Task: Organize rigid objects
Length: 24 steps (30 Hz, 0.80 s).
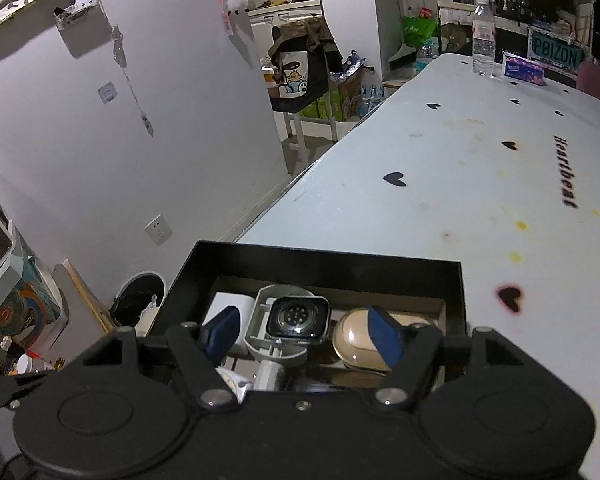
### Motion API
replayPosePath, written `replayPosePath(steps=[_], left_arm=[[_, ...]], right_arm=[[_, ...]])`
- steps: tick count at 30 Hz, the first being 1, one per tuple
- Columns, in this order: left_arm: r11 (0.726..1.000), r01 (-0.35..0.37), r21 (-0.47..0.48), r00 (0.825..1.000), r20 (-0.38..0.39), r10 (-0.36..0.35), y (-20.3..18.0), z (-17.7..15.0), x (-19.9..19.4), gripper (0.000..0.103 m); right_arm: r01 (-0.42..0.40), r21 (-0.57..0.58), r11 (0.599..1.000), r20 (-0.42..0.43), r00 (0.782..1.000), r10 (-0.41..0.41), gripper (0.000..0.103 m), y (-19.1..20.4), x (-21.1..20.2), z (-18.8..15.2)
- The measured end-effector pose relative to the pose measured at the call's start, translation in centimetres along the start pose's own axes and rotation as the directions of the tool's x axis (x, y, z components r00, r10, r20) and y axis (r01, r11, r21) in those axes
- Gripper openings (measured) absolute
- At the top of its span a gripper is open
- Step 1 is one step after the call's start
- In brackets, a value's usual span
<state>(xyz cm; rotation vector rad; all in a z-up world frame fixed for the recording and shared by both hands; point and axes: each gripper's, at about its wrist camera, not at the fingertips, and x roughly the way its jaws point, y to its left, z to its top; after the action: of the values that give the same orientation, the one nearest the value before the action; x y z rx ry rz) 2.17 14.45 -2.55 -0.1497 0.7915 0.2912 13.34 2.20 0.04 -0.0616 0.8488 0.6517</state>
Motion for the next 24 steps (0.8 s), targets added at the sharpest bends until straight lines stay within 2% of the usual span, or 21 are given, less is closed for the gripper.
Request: replayPosePath(steps=[15, 24], left_arm=[[1.0, -0.001, 0.001, 1.0, 0.0, 0.001, 0.0, 0.0, 0.0, 0.005], [1.0, -0.001, 0.001, 1.0, 0.001, 0.001, 0.0, 0.0, 0.0, 0.005]], right_arm=[[0.046, 0.033, 0.998, 0.059, 0.997, -0.048, 0.076, -1.8, -5.4, -1.5], [0.077, 0.052, 0.996, 0.077, 0.994, -0.081, 0.08, -2.7, -7.1, -3.0]])
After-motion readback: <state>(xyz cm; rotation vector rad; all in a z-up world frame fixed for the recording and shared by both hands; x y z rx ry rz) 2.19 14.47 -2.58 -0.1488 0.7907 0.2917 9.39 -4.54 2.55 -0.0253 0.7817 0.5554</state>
